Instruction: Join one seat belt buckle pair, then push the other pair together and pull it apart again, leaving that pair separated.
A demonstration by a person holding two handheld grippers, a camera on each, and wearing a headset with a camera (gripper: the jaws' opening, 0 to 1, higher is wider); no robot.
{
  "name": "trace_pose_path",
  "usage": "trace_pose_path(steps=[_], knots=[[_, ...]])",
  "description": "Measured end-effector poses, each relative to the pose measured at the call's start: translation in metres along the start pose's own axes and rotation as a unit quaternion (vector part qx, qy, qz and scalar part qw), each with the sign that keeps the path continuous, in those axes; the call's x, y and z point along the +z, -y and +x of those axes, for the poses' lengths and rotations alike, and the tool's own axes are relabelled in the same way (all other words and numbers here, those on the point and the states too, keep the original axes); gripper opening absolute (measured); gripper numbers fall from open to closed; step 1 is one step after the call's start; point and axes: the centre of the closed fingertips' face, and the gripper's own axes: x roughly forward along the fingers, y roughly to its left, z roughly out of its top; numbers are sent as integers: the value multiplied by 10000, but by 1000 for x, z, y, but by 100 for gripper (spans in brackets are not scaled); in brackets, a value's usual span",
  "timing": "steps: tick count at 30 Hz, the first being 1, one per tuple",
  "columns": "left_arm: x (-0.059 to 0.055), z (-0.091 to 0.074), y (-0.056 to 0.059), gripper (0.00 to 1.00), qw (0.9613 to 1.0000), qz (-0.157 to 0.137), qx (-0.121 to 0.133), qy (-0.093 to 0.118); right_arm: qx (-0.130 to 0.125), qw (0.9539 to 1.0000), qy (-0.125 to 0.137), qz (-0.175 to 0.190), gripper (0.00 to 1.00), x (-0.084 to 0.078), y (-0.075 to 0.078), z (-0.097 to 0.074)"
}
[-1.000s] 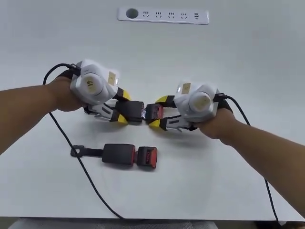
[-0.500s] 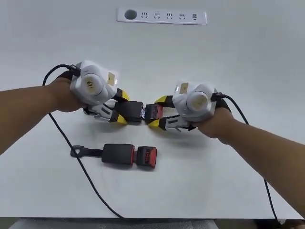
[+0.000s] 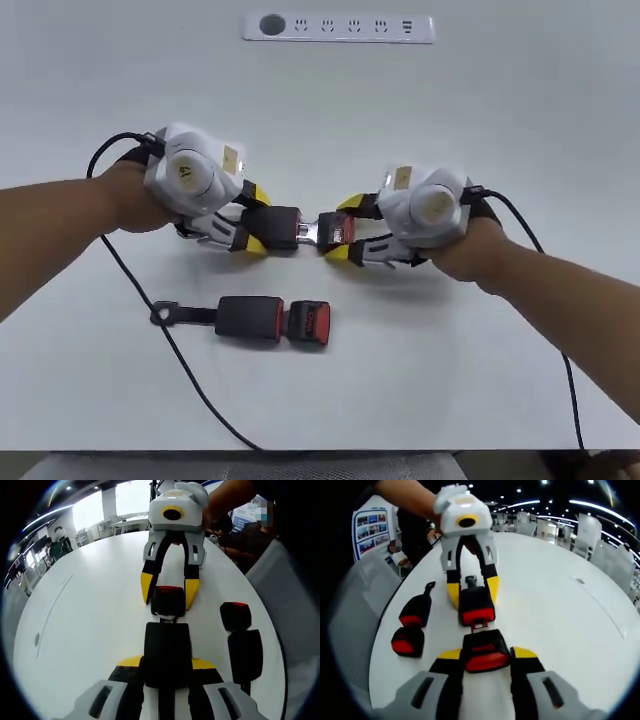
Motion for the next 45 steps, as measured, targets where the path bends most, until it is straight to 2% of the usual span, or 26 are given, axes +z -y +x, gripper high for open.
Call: trace_pose_path(steps=[4, 21, 45], knots=[[0, 1, 0, 34, 10000, 48, -31, -61, 7, 10000, 50, -25, 36, -2, 0, -1], [0, 1, 1, 34, 9999, 23, -35, -104, -3, 10000, 94, 9, 37, -23, 3, -29], [1, 2, 0, 35, 9999, -48, -1, -154, -123, 9998, -80, 110, 37, -71, 11, -84]])
